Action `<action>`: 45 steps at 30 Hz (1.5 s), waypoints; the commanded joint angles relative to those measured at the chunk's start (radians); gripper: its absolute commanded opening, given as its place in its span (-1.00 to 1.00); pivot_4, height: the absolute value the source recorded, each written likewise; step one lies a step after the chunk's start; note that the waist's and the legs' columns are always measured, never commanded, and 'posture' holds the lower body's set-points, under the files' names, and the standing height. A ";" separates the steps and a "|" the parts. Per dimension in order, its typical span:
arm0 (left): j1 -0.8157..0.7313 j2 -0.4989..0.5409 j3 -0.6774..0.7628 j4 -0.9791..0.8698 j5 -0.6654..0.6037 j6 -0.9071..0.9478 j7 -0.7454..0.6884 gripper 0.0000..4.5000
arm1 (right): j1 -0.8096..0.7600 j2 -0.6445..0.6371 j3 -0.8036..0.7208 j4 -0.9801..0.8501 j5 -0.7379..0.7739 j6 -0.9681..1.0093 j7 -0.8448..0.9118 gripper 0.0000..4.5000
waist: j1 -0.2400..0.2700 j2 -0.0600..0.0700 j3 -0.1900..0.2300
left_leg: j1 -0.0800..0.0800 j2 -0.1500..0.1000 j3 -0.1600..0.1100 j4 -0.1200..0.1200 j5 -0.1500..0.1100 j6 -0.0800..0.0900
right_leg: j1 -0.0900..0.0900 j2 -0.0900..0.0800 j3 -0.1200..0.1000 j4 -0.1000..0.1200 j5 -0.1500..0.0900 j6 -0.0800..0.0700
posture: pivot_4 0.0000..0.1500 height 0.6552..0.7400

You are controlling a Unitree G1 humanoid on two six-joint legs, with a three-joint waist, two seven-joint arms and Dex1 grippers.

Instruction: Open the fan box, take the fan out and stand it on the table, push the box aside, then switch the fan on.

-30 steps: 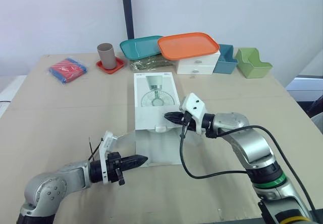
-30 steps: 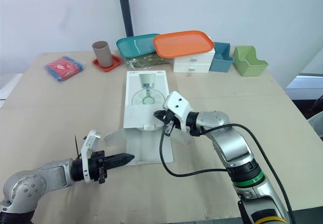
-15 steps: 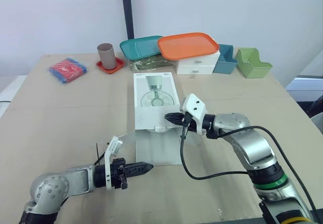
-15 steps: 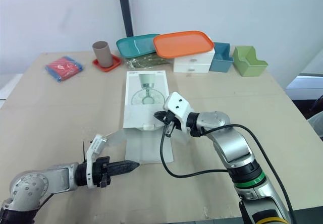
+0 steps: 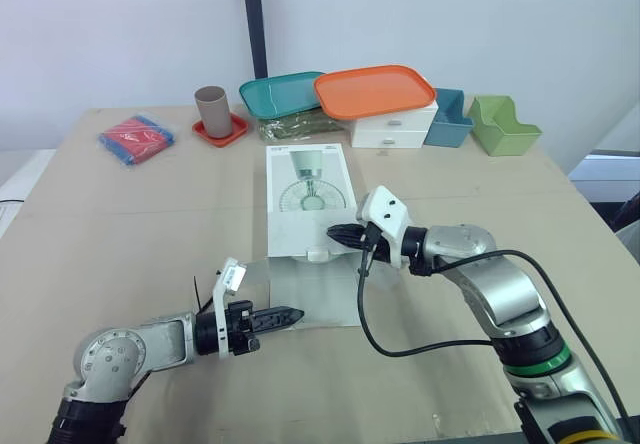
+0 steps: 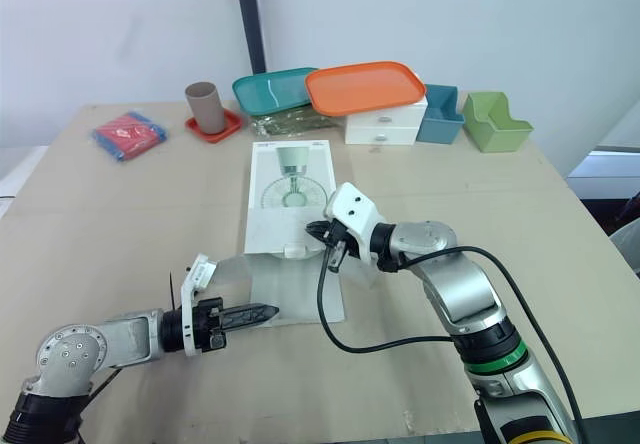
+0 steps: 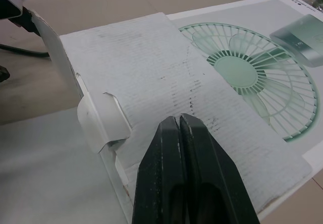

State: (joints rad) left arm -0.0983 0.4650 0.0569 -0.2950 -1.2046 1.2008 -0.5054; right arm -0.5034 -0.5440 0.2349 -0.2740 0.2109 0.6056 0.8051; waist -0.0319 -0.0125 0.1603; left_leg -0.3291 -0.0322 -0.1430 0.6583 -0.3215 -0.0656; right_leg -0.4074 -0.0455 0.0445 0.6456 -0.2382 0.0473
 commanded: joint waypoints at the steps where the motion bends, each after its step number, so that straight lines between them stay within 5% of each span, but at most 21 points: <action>1: -0.018 0.007 -0.035 0.037 0.062 -0.010 -0.011 -1.00 | 0.011 -0.009 0.002 -0.016 0.001 0.012 0.005 -0.96 | 0.002 0.000 0.000 | 0.000 0.000 0.000 0.000 0.000 0.000 | 0.000 0.000 0.000 0.000 0.000 0.000 | 1.00 1.00; 15: -0.011 0.173 -0.123 -0.071 0.121 -0.024 -0.309 -1.00 | 0.008 -0.008 0.000 -0.014 0.002 0.014 0.005 -0.96 | 0.007 0.000 0.000 | 0.000 -0.001 0.000 -0.001 -0.001 0.002 | 0.000 0.000 0.000 0.000 0.000 0.001 | 1.00 1.00; 33: 0.020 0.259 -0.129 -0.161 0.019 0.055 -0.433 -1.00 | 0.021 -0.007 0.003 -0.031 0.004 0.024 -0.001 -0.96 | 0.006 0.000 0.001 | 0.000 0.000 0.000 -0.002 -0.002 0.003 | -0.001 0.000 0.000 -0.001 -0.001 0.001 | 1.00 1.00; 45: -0.019 0.040 -0.045 0.010 0.002 0.034 -0.179 -1.00 | 0.021 -0.004 0.005 -0.031 0.002 0.020 -0.002 -0.96 | 0.007 -0.001 0.000 | 0.000 0.000 0.000 -0.002 -0.002 0.003 | 0.000 -0.001 0.000 -0.001 -0.001 0.001 | 1.00 1.00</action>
State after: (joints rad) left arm -0.1028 0.5193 -0.0184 -0.2948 -1.1621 1.2274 -0.7139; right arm -0.4910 -0.5432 0.2343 -0.2913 0.2128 0.6156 0.8005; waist -0.0245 -0.0131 0.1607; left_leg -0.3293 -0.0328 -0.1434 0.6563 -0.3233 -0.0623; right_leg -0.4078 -0.0464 0.0446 0.6445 -0.2392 0.0483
